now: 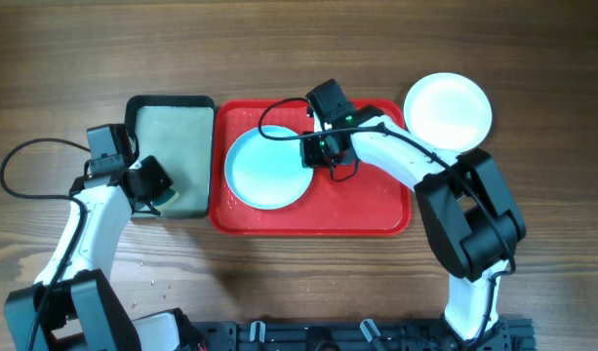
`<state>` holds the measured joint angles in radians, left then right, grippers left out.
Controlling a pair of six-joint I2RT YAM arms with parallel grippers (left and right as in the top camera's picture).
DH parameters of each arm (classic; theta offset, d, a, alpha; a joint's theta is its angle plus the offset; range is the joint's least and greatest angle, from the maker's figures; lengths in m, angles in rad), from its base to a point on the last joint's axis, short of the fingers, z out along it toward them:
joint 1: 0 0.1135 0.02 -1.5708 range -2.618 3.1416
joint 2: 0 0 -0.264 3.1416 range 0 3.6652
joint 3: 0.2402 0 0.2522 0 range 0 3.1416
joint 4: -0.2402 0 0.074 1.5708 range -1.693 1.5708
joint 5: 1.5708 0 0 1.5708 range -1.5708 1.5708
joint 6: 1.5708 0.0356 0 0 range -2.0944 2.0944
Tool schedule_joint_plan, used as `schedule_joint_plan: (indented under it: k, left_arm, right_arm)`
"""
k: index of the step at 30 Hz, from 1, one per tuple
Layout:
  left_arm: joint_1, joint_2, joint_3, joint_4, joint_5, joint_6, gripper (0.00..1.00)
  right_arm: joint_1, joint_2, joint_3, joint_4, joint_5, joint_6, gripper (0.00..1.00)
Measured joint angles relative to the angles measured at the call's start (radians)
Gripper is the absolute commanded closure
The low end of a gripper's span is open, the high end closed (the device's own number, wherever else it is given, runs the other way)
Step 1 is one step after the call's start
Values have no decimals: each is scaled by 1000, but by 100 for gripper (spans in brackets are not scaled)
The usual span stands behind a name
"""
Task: Clean dirty plates on tray and stack at the side
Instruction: 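Return the sponge to the black tray with the left gripper, then lift the light-blue plate with the right gripper and tilt it over the black tray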
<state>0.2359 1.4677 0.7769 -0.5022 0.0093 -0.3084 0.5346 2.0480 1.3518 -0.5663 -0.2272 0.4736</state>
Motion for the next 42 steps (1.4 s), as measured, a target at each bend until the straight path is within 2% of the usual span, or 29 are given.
schedule_joint_plan:
  k: [5,7,13,20,25,29,36,42]
  left_arm:
    - [0,0,0,2,0,0,96]
    - [0,0,0,2,0,0,96]
    - [0,0,0,3,0,0,96]
    - [0,0,0,2,1,0,96]
    - [0,0,0,2,3,0,96]
    - [0,0,0,2,4,0,96]
    - [0,0,0,2,4,0,96]
    - [0,0,0,2,4,0,96]
  right_arm:
    - [-21,-4,228,-185,137,-30,96]
    - [-21,-14,331,-187,159,-38,96]
    - [13,-23,357,33,237,-41,96]
    - [213,-1,359,314,469,-86,96]
    - [291,111,358,529,569,-364,96]
    - [314,116,359,753,628,-717,96]
    - [353,116,358,938,647,-1224,96]
    - [388,116,359,1038,648,-1505,96]
